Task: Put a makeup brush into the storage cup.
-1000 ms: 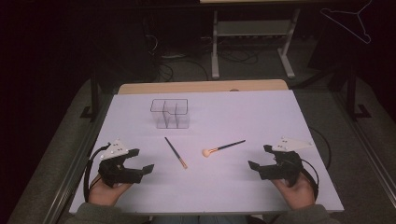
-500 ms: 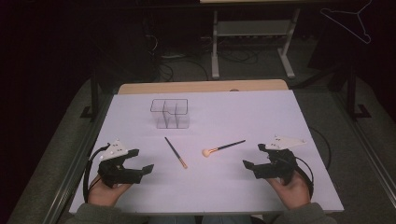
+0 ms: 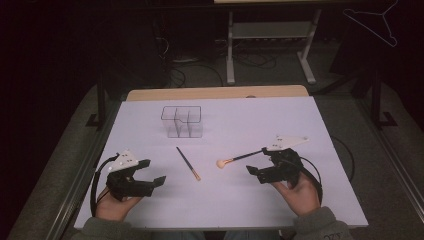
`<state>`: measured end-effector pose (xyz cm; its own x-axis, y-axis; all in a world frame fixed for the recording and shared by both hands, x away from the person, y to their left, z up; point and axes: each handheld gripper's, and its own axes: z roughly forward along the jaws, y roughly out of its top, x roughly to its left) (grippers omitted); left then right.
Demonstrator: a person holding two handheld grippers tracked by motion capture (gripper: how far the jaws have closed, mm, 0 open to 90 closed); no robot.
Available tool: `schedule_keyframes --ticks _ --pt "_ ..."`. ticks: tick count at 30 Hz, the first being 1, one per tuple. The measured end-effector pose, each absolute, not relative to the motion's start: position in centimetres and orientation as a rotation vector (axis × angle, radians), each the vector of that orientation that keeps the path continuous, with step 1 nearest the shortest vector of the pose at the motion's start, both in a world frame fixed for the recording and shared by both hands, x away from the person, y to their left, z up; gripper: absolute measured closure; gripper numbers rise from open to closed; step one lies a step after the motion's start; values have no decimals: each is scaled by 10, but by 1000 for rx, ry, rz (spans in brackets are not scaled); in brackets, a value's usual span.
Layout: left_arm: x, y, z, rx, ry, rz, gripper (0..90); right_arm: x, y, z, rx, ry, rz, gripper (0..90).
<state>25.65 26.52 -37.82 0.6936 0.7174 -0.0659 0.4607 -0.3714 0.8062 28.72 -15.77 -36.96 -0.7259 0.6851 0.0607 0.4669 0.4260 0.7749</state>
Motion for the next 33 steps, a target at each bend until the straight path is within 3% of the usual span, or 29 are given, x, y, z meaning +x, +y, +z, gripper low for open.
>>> schedule_keyframes --ticks 33 --pt "260 266 -378 2030 895 374 196 343 -37 -366 943 2638 1095 255"
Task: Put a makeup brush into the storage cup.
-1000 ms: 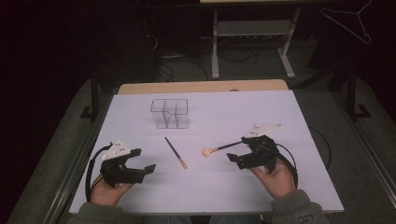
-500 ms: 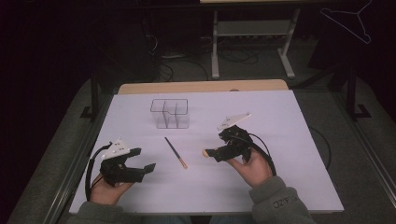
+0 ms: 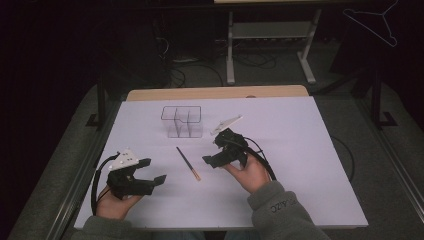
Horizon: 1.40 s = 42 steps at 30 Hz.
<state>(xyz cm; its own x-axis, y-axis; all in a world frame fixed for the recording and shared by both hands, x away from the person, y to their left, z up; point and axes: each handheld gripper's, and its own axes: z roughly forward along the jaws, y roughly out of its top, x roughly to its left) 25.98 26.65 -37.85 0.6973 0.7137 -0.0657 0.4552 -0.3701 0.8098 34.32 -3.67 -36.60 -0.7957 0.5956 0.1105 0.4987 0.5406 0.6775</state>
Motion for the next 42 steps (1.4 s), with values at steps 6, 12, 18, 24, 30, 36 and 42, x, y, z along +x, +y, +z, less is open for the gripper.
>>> schedule_keyframes --ticks 6,12,18,24,30,36,42 --pt "260 266 -378 2030 895 373 196 349 -20 -370 949 2651 1074 269" --pt "260 267 -378 2028 894 372 197 354 0 -375 946 2674 1059 290" --pt "260 268 -378 2034 902 365 197 357 16 -385 962 2695 1047 303" --pt "260 268 -379 2031 904 366 197 361 24 -396 968 2722 1021 341" --pt "260 268 -379 2027 903 367 198 362 28 -404 991 2728 1003 396" --pt "260 268 -379 2023 908 364 199 362 35 -411 981 2735 971 459" --pt "260 269 -380 2030 906 364 199 361 40 -419 972 2752 959 523"
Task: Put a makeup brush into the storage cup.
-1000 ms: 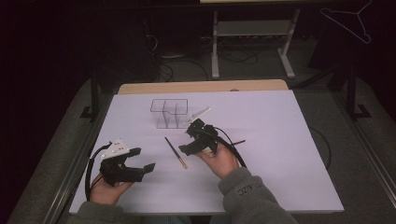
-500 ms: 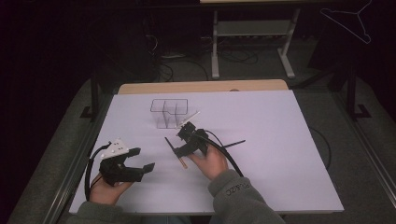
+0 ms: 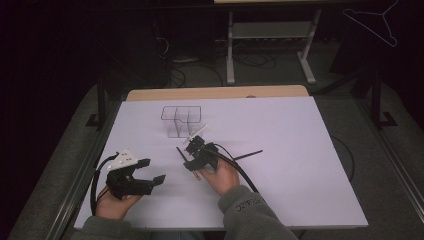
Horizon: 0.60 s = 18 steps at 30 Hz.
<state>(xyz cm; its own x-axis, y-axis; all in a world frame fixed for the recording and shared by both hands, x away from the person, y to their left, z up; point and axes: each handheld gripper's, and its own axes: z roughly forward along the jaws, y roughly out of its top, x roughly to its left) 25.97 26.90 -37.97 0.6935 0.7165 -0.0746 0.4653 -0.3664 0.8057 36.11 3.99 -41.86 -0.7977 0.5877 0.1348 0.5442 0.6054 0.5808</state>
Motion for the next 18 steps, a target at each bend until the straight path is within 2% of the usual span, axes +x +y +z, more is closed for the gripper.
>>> schedule_keyframes --ticks 12,18 --pt "260 269 -380 2031 905 362 201 359 46 -428 963 2767 882 640" --pt "260 269 -380 2031 904 361 201 358 48 -432 949 2760 854 665"
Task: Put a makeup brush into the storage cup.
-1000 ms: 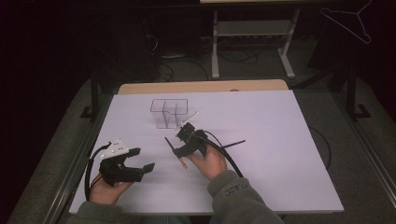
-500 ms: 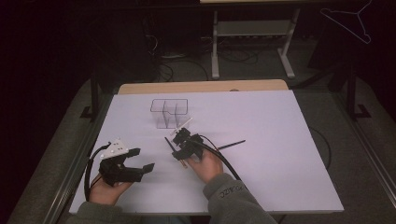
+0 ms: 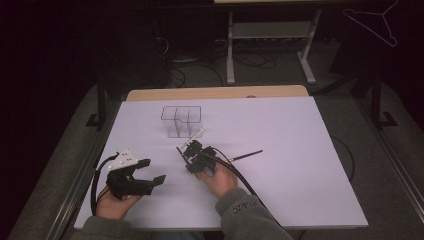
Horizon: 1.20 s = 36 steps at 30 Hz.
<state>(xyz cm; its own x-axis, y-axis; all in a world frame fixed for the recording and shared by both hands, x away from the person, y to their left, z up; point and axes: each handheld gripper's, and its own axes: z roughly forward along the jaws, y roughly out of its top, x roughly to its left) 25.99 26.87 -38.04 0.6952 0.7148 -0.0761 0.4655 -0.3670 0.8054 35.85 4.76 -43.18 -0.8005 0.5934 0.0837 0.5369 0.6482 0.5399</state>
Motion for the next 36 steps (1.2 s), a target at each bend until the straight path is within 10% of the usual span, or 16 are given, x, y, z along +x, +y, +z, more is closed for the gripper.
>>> schedule_keyframes --ticks 11,36 --pt "260 268 -381 2033 903 361 205 351 55 -432 899 2727 787 819" --pt "260 269 -380 2036 888 363 207 359 32 -414 834 2816 910 827"
